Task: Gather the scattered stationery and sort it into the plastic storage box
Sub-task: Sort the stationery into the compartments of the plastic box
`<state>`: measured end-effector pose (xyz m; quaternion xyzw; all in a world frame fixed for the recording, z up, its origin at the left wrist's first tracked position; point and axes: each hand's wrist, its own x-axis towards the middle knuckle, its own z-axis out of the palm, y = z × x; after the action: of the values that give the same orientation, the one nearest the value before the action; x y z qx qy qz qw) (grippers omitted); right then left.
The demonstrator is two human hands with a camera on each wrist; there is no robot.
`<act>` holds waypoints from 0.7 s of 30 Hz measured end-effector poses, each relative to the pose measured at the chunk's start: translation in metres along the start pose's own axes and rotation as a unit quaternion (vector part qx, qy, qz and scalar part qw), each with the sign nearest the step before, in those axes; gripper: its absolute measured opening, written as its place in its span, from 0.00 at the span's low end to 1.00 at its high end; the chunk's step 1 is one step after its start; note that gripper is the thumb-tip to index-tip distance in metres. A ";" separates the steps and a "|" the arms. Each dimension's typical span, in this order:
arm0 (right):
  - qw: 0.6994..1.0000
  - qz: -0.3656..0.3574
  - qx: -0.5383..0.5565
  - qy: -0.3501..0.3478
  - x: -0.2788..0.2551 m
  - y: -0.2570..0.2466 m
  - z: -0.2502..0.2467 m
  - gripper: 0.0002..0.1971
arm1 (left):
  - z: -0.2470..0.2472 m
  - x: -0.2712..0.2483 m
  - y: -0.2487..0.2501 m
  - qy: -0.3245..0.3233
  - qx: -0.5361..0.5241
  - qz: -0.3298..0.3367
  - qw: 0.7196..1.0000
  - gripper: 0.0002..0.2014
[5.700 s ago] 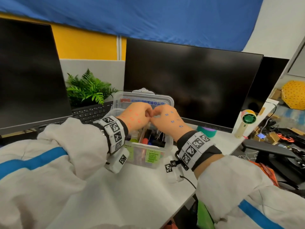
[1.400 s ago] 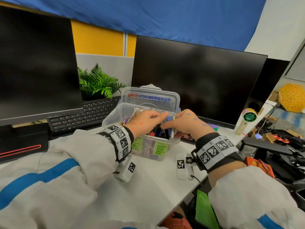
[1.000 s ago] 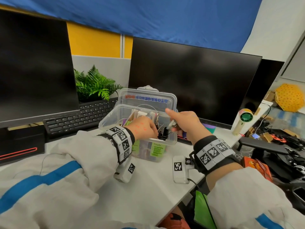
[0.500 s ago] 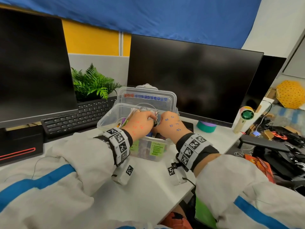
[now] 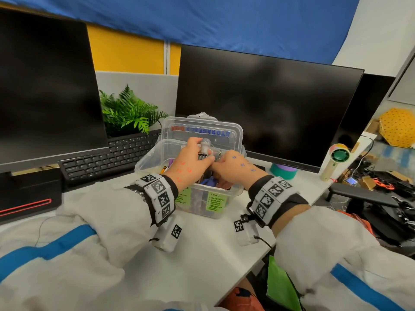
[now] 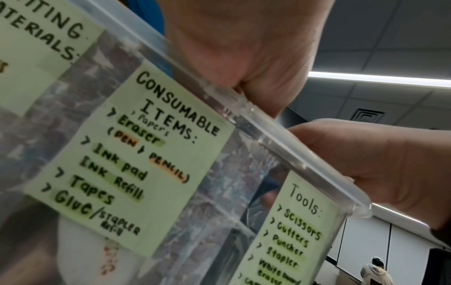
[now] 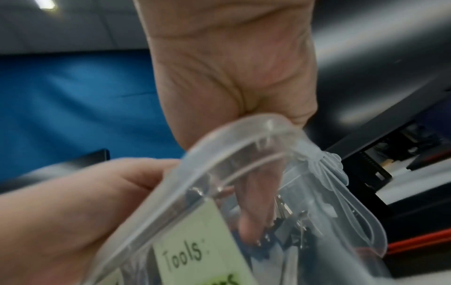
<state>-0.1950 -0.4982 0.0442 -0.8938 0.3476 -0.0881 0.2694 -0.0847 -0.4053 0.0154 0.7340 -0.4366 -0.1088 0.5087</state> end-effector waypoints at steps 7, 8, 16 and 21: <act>0.945 0.034 0.312 0.089 -0.010 0.011 -0.010 0.07 | 0.002 -0.007 0.004 -0.107 0.070 0.033 0.991 0.33; 0.936 0.017 0.339 0.097 -0.012 0.013 -0.010 0.08 | 0.002 -0.010 0.006 -0.122 0.090 0.040 0.988 0.32; 0.961 -0.003 0.263 0.079 -0.012 0.022 -0.011 0.09 | 0.000 -0.010 0.008 -0.215 0.077 0.028 0.973 0.41; 0.978 -0.034 0.176 0.106 -0.009 0.027 -0.010 0.08 | 0.006 -0.017 0.009 -0.201 0.199 0.071 0.956 0.45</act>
<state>-0.2203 -0.5125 0.0381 -0.8293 0.3230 -0.2510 0.3806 -0.1033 -0.3979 0.0154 0.7506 -0.5936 -0.1287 0.2601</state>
